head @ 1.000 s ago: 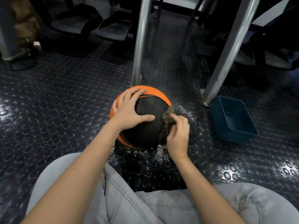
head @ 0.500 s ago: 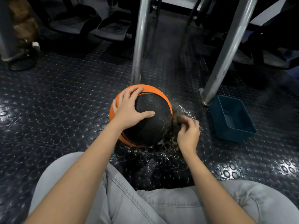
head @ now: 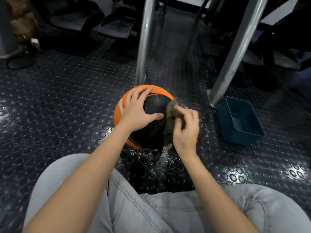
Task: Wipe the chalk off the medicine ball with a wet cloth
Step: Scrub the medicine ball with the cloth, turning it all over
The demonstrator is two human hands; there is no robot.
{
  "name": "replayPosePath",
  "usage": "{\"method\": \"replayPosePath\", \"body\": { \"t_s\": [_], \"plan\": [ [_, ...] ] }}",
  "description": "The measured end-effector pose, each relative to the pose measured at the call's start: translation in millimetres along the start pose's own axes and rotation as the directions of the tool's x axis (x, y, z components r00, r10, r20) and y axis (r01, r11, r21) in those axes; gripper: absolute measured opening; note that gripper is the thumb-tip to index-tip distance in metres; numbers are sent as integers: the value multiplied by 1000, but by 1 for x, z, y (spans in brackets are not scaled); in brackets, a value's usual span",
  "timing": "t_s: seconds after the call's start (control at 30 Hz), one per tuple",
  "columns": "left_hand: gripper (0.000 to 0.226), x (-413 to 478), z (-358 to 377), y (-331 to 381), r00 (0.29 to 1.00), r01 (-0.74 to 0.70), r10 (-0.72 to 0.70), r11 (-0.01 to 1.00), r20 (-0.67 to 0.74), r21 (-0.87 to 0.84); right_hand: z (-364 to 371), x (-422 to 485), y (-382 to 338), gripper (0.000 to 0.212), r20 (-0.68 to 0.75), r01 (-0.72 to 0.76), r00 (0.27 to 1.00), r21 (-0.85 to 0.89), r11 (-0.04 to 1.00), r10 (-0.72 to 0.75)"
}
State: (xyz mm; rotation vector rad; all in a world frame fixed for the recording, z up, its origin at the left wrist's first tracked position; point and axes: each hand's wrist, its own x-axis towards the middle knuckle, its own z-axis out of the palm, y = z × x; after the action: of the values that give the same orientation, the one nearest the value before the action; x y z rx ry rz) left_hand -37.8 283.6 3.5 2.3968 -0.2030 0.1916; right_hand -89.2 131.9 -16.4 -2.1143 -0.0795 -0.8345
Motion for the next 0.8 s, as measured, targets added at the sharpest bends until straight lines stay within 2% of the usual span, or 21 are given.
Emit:
{"method": "replayPosePath", "body": {
  "t_s": [0.07,0.13,0.17,0.23,0.3,0.4,0.47,0.5,0.53,0.63,0.67,0.73,0.8],
  "plan": [
    [92,-1,0,-1,1000,-1,1,1000,-1,-13,6,-13,9,32,54,12,998,-16,1000,-12],
    [95,-3,-2,0,1000,15,-15,1000,-9,-26,6,-7,30,31,26,-207,978,-21,978,207],
    [94,-4,-2,-1,1000,23,-23,999,-5,-22,5,-4,41,31,28,-337,941,-32,941,338],
    [89,-5,-2,-2,1000,27,-27,999,-8,-24,4,-3,48,29,37,-455,889,-27,890,456],
    [85,-4,-4,-5,998,58,-59,997,-22,-46,8,-3,31,28,14,-433,902,18,901,432],
    [82,-1,-6,-8,994,93,-96,993,-42,-66,12,-9,-6,30,31,-183,983,45,982,182],
    [80,0,-6,-8,994,91,-94,994,-56,-68,12,-13,-14,31,89,-43,995,26,999,40],
    [81,-1,-6,-7,994,96,-99,993,-53,-67,11,-9,-9,32,99,-17,995,4,1000,16],
    [82,-1,-6,-6,993,104,-107,992,-43,-65,11,-2,1,32,95,-33,995,-23,999,35],
    [84,-3,-3,1,995,99,-100,994,-24,-43,4,13,28,29,69,-305,948,-79,949,311],
    [84,-3,-2,4,996,89,-90,995,-23,-32,3,11,29,29,55,-355,931,-86,931,360],
    [84,-2,-1,5,996,88,-88,996,-30,-21,5,0,14,28,30,-316,947,-60,947,319],
    [83,-1,-1,3,996,85,-86,996,-36,-23,5,-14,-4,27,68,-184,980,-16,983,185]
  ]
}}
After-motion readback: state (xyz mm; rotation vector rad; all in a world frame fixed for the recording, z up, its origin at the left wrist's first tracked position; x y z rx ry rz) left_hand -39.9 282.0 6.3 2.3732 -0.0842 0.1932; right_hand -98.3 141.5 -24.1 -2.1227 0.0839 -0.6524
